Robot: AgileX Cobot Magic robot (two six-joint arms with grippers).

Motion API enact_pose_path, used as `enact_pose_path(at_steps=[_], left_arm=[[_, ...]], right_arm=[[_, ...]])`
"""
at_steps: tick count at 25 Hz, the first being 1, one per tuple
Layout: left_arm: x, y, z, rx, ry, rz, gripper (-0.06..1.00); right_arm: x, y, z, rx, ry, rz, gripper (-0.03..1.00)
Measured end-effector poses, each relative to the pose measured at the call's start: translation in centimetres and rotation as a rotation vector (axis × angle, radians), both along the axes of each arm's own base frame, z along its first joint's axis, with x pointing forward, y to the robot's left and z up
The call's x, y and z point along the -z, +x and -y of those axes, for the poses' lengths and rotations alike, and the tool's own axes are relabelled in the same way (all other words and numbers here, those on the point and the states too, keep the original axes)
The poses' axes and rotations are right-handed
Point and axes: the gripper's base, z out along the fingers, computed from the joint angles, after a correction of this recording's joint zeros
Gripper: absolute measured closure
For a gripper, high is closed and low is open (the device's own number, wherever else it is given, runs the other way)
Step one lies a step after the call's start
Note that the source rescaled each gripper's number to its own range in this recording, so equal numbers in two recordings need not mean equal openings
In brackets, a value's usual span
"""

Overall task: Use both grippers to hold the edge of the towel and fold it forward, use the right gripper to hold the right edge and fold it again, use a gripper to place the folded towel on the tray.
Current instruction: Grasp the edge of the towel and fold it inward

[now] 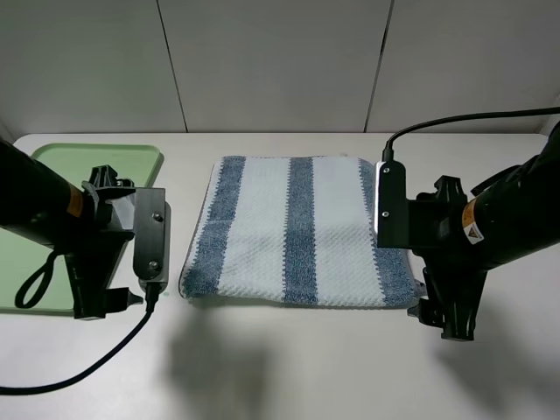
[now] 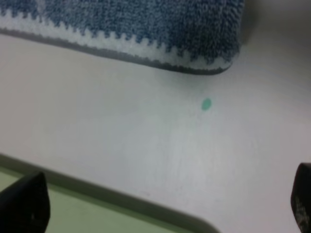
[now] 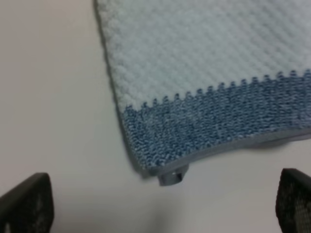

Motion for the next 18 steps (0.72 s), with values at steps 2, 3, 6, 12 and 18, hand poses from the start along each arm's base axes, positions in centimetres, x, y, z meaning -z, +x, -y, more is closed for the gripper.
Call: enact_pose_path(at_steps=[2,3,6,12,18], left_arm=[[0.5,0.3,0.2,0.010,-0.003,-0.001,-0.05],[0.7,0.4,0.4,0.016,-0.006,0.002,-0.05],[1.3,0.6,0.6,0.044,-0.001,0.001,-0.05],[2.3,1.0,1.0,0.106,0.011,0.004,-0.05],[3.2,1.4,1.4,0.186,0.025,0.018,-0.05]], right_arm=[[0.8,0.2,-0.2,-0.009,-0.016,-0.015,-0.03],[1.1,0.3,-0.3,-0.011,-0.021,-0.021,-0.03],[2.0,0.6,-0.5,-0.023,-0.035,-0.035,-0.03],[3.2,1.0,-0.9,-0.041,-0.037,-0.042,-0.03],[3.8,1.2,-1.2,-0.046,-0.033,-0.047,-0.03]])
